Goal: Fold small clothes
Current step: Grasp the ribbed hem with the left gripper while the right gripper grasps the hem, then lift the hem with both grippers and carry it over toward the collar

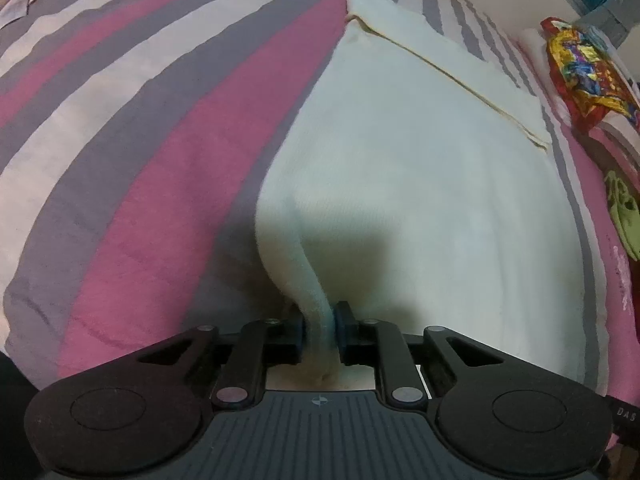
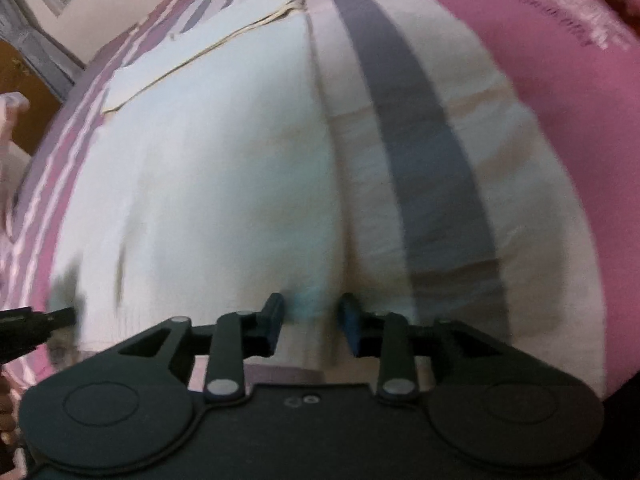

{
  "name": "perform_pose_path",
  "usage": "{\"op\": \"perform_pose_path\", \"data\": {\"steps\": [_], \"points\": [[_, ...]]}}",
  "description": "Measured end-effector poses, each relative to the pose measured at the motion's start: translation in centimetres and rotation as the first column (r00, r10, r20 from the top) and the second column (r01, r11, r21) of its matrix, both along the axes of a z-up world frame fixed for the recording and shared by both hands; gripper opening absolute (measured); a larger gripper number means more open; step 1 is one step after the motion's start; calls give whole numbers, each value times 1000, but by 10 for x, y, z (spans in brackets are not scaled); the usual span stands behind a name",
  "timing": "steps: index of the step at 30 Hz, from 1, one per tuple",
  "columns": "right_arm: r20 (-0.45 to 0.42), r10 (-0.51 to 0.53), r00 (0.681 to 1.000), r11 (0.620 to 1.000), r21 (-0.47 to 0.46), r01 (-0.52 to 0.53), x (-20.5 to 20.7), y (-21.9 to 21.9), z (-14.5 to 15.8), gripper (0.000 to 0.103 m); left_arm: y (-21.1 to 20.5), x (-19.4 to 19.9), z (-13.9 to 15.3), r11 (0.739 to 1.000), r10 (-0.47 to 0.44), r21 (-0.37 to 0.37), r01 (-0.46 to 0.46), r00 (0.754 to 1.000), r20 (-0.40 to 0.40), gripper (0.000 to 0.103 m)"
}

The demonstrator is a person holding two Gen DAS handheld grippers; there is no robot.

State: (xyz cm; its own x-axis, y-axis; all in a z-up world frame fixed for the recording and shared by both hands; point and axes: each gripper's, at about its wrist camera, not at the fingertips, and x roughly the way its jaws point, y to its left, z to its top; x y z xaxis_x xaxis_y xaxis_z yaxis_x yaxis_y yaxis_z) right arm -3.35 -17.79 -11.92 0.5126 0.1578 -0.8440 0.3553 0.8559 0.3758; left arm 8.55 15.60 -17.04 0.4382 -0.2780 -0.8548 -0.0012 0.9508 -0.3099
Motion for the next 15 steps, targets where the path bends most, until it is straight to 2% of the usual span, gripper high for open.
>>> {"op": "perform_pose_path", "data": {"steps": [2, 4, 9, 15], "points": [[8, 21, 1000, 1000, 9, -21, 4, 6, 1, 25, -1, -1, 1, 1000, 0, -1, 0, 1000, 6, 16], [7, 56, 998, 998, -14, -55, 8, 14, 3, 11, 1, -2, 2, 1000, 13, -11, -13, 1000, 3, 10], [27, 88, 996, 994, 57, -90, 13, 11, 10, 9, 6, -4, 9, 999, 13, -48, -12, 1000, 18, 9], [127, 29, 991, 983, 175, -51, 13, -3, 31, 8, 5, 7, 38, 993, 14, -117, -4, 996, 91, 8]]}}
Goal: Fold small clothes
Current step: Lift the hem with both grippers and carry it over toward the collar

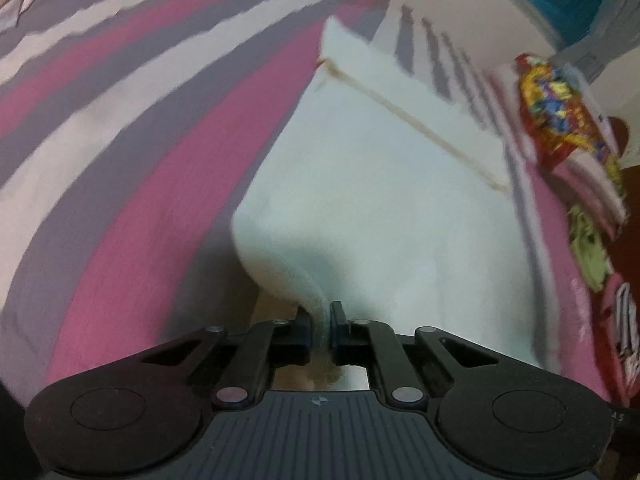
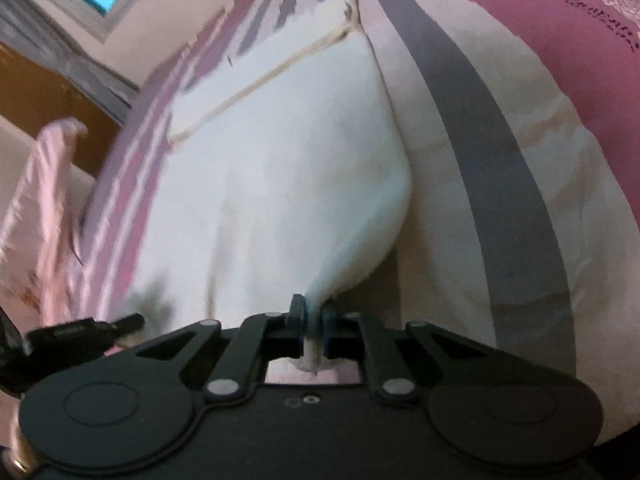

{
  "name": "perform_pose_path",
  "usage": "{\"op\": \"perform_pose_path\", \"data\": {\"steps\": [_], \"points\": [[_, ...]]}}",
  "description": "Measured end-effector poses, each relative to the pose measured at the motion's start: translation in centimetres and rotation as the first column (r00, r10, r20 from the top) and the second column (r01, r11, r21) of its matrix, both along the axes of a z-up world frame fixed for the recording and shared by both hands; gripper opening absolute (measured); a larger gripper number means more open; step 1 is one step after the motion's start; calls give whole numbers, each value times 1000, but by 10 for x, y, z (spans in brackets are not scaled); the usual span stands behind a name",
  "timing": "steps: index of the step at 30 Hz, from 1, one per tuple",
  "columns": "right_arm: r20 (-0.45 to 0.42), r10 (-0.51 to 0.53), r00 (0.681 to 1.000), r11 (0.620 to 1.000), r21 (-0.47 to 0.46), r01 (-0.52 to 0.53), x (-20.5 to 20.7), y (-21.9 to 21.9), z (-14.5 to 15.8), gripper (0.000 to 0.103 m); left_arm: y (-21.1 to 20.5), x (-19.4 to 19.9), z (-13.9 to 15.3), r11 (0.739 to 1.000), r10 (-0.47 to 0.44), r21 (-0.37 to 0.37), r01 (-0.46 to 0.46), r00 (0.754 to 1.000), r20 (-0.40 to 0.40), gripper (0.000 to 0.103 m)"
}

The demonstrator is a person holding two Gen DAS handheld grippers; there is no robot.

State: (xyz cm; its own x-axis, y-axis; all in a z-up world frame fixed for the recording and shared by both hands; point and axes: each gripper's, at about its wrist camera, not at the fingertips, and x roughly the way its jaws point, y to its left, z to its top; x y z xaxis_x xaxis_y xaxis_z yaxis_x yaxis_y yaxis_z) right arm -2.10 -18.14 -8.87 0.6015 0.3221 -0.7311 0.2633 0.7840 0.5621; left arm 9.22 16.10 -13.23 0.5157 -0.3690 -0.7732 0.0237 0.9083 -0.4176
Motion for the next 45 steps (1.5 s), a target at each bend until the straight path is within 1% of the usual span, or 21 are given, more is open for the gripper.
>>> {"op": "perform_pose_path", "data": {"steps": [2, 5, 11, 16, 20, 23, 28, 32, 34, 36, 39, 42, 45], "points": [[40, -12, 999, 1000, 8, 12, 4, -4, 10, 8, -4, 9, 10, 1000, -8, -2, 8, 999, 35, 8], [97, -31, 995, 999, -7, 32, 15, -9, 24, 8, -11, 27, 23, 1000, -7, -9, 8, 997, 75, 8], [178, -32, 984, 996, -76, 46, 51, -16, 42, 8, -27, 73, 36, 1000, 1, -9, 0, 991, 132, 8], [220, -63, 973, 994, -73, 81, 87, -31, 43, 8, -39, 116, 43, 1000, 30, -14, -28, 984, 176, 8], [252, -106, 962, 991, -53, 123, 119, -47, 42, 8, -48, 156, 46, 997, 74, -9, -74, 971, 229, 8], [279, -149, 949, 986, -33, 165, 147, -60, 40, 8, -58, 188, 44, 996, 86, -5, -88, 966, 243, 8], [308, -160, 938, 983, -38, 180, 202, -72, 33, 8, -77, 236, 38, 995, 97, -12, -98, 962, 254, 8], [319, -161, 934, 982, -46, 185, 245, -81, 32, 8, -93, 282, 41, 992, 125, -21, -124, 956, 266, 8], [314, -169, 934, 980, -47, 193, 268, -88, 28, 8, -101, 303, 41, 989, 145, -28, -142, 955, 259, 8], [302, -183, 936, 979, -35, 203, 286, -96, 22, 8, -111, 322, 37, 989, 145, 0, -150, 956, 255, 8], [269, -210, 940, 975, -20, 223, 315, -109, 5, 8, -128, 350, 23, 989, 119, 65, -136, 968, 220, 8], [214, -233, 949, 971, -4, 240, 341, -118, -15, 8, -134, 365, 16, 986, 127, 82, -147, 970, 210, 8], [208, -224, 952, 971, -36, 237, 356, -117, -22, 8, -138, 378, 14, 984, 132, 91, -153, 969, 207, 8]]}}
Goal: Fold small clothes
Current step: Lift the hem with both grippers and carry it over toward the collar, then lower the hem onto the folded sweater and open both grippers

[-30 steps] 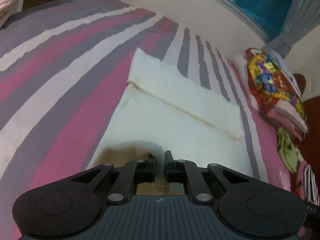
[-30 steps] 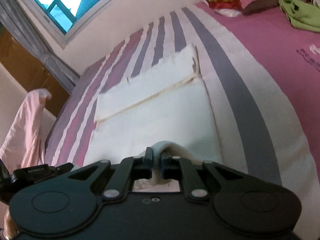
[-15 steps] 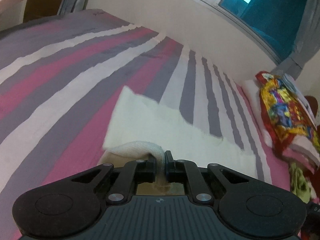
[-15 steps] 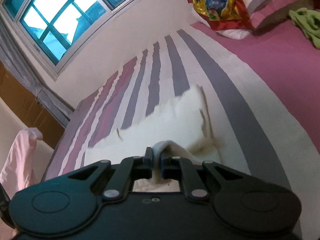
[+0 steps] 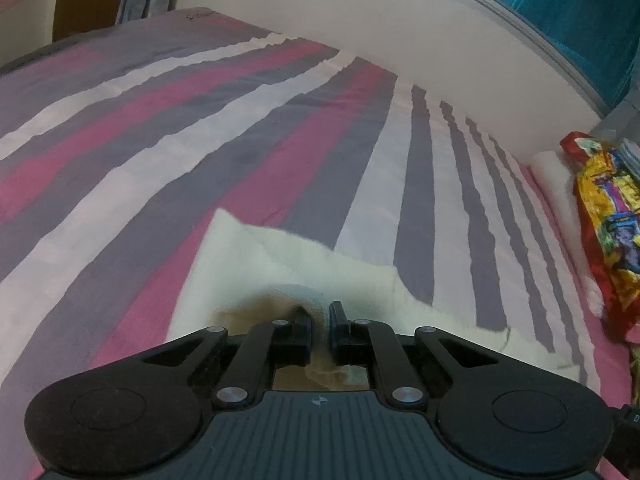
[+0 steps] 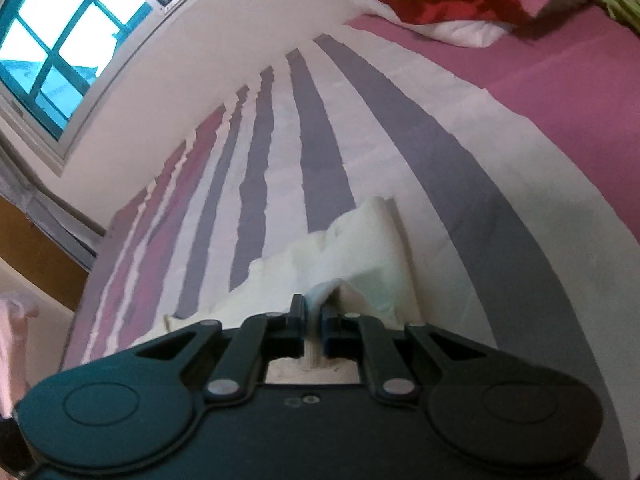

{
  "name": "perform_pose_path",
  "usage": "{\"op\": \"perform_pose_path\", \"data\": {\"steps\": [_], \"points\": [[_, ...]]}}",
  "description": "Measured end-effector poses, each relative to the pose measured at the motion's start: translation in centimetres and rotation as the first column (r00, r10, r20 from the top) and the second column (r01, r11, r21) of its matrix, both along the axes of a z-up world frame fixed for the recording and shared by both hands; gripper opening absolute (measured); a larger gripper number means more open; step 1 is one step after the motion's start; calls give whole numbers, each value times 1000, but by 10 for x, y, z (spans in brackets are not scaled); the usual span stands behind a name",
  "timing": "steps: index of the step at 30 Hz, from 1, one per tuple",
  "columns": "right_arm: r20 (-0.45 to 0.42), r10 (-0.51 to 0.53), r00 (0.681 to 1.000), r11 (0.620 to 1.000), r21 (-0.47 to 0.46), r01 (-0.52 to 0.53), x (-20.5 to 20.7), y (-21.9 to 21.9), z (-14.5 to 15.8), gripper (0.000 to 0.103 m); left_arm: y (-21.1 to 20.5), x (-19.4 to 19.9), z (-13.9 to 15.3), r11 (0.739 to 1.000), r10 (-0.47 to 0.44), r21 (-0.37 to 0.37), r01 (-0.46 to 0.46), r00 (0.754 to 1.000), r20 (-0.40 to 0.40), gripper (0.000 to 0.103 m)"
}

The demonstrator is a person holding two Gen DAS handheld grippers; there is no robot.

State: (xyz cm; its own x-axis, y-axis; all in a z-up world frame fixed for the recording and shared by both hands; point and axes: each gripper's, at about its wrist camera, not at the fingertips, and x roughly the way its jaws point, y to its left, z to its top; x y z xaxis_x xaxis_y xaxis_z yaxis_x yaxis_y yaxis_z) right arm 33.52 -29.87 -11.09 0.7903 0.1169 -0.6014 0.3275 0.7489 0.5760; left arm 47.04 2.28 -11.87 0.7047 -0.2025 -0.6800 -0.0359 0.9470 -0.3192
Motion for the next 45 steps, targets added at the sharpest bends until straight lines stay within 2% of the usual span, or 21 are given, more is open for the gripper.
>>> {"op": "perform_pose_path", "data": {"steps": [2, 5, 7, 9, 16, 18, 20, 22, 26, 28, 30, 33, 35, 37, 38, 39, 40, 41, 42, 45], "points": [[-4, 0, 1000, 1000, -11, 0, 10, -1, 0, 8, -7, 11, -5, 1000, -9, 21, 10, 999, -38, 9], [-51, -13, 999, 1000, 22, 15, 24, -6, -8, 11, -2, 23, -5, 999, 27, -32, -30, 995, -96, 9], [-43, -43, 998, 998, 50, 45, 25, -10, -7, 21, 0, 27, 0, 998, 29, -60, -36, 994, -108, 9], [-24, -50, 998, 998, 24, 51, 27, -10, 0, 26, 0, 28, 11, 998, 11, -67, -17, 996, -93, 9], [33, -62, 998, 993, -100, 65, 25, -12, 28, 27, 10, 28, 22, 992, -2, -129, -11, 995, -95, 9], [33, -33, 999, 989, -144, 37, 25, -7, 32, 27, 11, 32, 18, 992, -3, -126, -13, 992, -127, 10], [32, 26, 999, 982, -189, -20, 21, 6, 33, 27, 16, 35, 15, 987, 9, -159, -33, 989, -150, 10], [7, 80, 997, 969, -235, -76, 21, 20, 30, 27, 21, 39, 13, 980, 11, -195, -44, 985, -170, 10], [-53, 159, 986, 946, -279, -168, 31, 45, 15, 27, 24, 50, 8, 975, -5, -220, -41, 978, -207, 11], [-81, 161, 984, 935, -307, -178, 38, 52, 8, 24, 25, 54, 7, 977, -7, -211, -39, 977, -214, 12], [-111, 88, 990, 936, -330, -120, 42, 47, -1, 21, 31, 59, 7, 967, -14, -252, -43, 975, -221, 12], [-132, 21, 991, 969, -242, -52, 42, 21, -15, 5, 44, 69, 3, 944, -25, -323, -61, 967, -255, 15], [-139, 35, 990, 964, -257, -70, 43, 20, -16, 3, 46, 70, 3, 954, -23, -296, -55, 967, -253, 16], [-147, 55, 988, 951, -295, -97, 42, 25, -15, 3, 47, 70, 4, 951, -50, -307, -29, 967, -249, 19], [-151, 57, 987, 948, -301, -101, 43, 26, -15, 3, 50, 71, 5, 947, -54, -319, -30, 966, -252, 25], [-154, 55, 987, 949, -299, -100, 45, 25, -16, 3, 56, 70, 9, 941, -37, -335, -42, 974, -225, 46], [-155, 53, 986, 950, -296, -98, 45, 25, -16, 3, 61, 69, 14, 941, -15, -335, -52, 981, -194, 60], [-156, 55, 986, 950, -297, -100, 45, 26, -16, 3, 65, 66, 22, 950, 26, -305, -74, 987, -158, 79], [-154, 57, 986, 949, -298, -101, 44, 26, -16, 3, 66, 64, 26, 959, 41, -272, -78, 989, -140, 81], [-158, 64, 985, 943, -313, -111, 46, 28, -15, 4, 54, 56, 31, 982, -29, -187, 6, 993, -117, 81]]}}
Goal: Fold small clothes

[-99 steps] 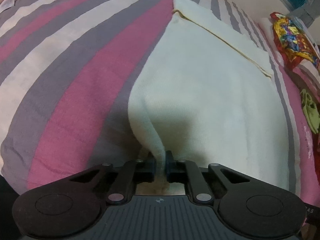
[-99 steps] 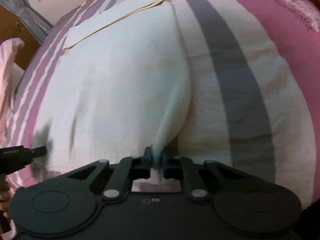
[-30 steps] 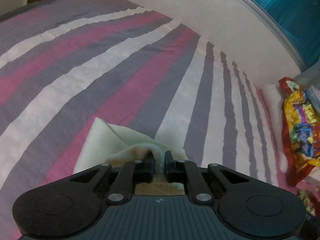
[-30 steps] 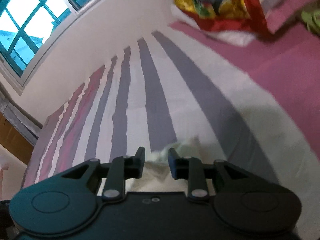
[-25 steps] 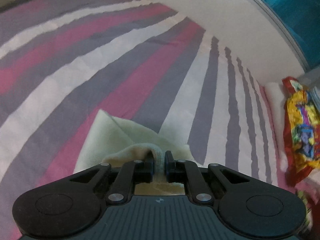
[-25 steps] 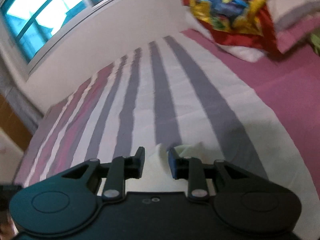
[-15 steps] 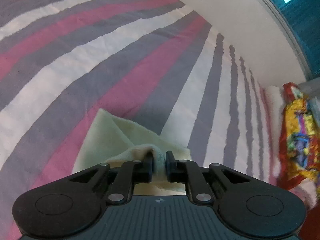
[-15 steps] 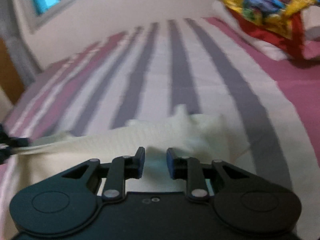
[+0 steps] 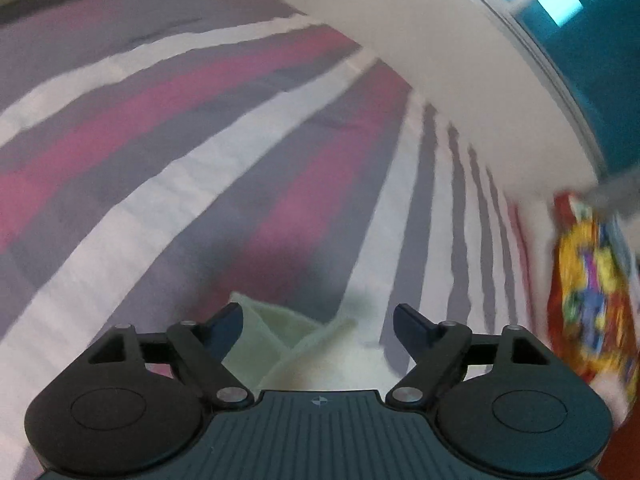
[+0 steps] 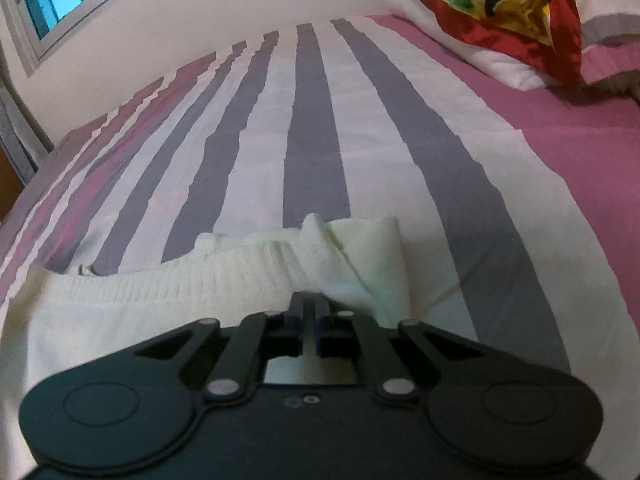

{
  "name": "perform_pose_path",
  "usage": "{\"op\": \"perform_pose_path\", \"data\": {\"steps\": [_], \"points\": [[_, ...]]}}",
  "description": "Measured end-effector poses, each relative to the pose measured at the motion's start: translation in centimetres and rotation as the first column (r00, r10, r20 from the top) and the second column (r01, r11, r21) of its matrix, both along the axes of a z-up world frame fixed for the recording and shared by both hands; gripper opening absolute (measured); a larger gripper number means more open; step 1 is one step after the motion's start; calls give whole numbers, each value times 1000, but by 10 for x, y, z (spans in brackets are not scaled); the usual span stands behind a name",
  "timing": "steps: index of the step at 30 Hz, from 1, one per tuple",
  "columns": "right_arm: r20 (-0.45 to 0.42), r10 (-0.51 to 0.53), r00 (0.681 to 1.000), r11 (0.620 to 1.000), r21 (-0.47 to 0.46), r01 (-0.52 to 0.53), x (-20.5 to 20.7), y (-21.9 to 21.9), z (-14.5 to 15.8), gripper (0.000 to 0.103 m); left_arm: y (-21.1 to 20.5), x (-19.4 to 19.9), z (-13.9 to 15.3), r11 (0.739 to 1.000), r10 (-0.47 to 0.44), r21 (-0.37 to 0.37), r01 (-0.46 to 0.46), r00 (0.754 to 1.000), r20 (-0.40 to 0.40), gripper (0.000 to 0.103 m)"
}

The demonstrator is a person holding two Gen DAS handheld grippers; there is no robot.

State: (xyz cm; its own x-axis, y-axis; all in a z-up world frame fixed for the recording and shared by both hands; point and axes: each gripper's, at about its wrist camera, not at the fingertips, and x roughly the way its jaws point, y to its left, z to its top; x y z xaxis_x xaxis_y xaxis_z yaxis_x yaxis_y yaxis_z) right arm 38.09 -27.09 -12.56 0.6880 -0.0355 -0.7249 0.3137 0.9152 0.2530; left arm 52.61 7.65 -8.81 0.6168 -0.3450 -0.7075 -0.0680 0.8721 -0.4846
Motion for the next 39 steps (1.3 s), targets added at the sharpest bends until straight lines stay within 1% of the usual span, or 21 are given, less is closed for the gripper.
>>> {"op": "perform_pose_path", "data": {"steps": [3, 5, 7, 9, 10, 12, 14, 15, 16, 18, 21, 23, 25, 27, 29, 31, 33, 34, 35, 37, 39], "points": [[26, 12, 1000, 1000, -7, -11, -5, 8, 10, 16, -24, -16, -12, 991, -113, 73, 114, 994, -11, 80], [58, 34, 998, 999, -23, -33, -10, 18, 19, 17, -40, -29, -25, 976, -166, 141, 166, 986, -12, 80], [64, 64, 996, 996, -64, -60, -12, 27, 23, 16, -53, -38, -36, 963, -207, 175, 207, 978, -17, 80], [50, 77, 996, 993, -91, -73, -12, 31, 22, 17, -61, -46, -47, 945, -205, 259, 201, 979, -12, 80], [29, 72, 997, 992, -101, -69, -12, 29, 18, 17, -62, -48, -51, 938, -208, 283, 202, 978, -10, 80], [-9, 48, 999, 994, -98, -49, -10, 19, 8, 13, -61, -50, -53, 938, -189, 295, 182, 982, -6, 78], [-8, 25, 1000, 998, -64, -26, -13, 10, 8, 13, -64, -58, -43, 935, -177, 315, 166, 984, 5, 77], [-5, 20, 1000, 998, -61, -20, -16, 11, 12, 13, -63, -66, -38, 932, -189, 319, 172, 982, 23, 77], [5, 27, 1000, 998, -64, -26, -21, 14, 17, 19, -67, -77, -33, 927, -214, 325, 189, 976, 41, 77], [37, 74, 997, 995, -75, -71, -37, 26, 26, 21, -72, -102, -26, 917, -255, 332, 221, 965, 62, 77], [50, 155, 987, 983, -107, -149, -63, 51, 30, 21, -79, -126, -40, 908, -287, 321, 268, 958, 15, 77], [43, 186, 982, 976, -126, -180, -72, 65, 29, 21, -80, -138, -53, 896, -280, 354, 266, 960, -12, 77], [16, 215, 976, 963, -168, -209, -80, 79, 22, 20, -80, -154, -59, 884, -280, 390, 260, 960, -5, 77], [-42, 228, 973, 946, -227, -231, -81, 83, 10, 19, -78, -170, -60, 871, -290, 416, 263, 957, 2, 77], [-44, 220, 974, 938, -266, -224, -81, 81, 7, 17, -75, -182, -60, 873, -284, 413, 258, 959, 2, 77], [-45, 191, 981, 949, -246, -196, -83, 80, 15, 19, -74, -191, -56, 873, -286, 416, 255, 958, 11, 77], [10, 208, 978, 954, -223, -201, -96, 87, 28, 22, -71, -193, -50, 879, -275, 411, 242, 961, 24, 77], [13, 235, 972, 943, -245, -224, -102, 95, 30, 21, -71, -195, -49, 881, -269, 412, 234, 963, 28, 77], [-4, 260, 966, 931, -264, -252, -106, 103, 28, 21, -70, -198, -47, 885, -256, 409, 222, 966, 31, 77], [-51, 273, 961, 927, -254, -277, -111, 107, 16, 21, -69, -201, -51, 890, -245, 401, 219, 969, 13, 77], [-97, 260, 961, 929, -248, -276, -115, 107, 3, 21, -72, -207, -54, 868, -268, 435, 238, 964, 6, 78]]}}
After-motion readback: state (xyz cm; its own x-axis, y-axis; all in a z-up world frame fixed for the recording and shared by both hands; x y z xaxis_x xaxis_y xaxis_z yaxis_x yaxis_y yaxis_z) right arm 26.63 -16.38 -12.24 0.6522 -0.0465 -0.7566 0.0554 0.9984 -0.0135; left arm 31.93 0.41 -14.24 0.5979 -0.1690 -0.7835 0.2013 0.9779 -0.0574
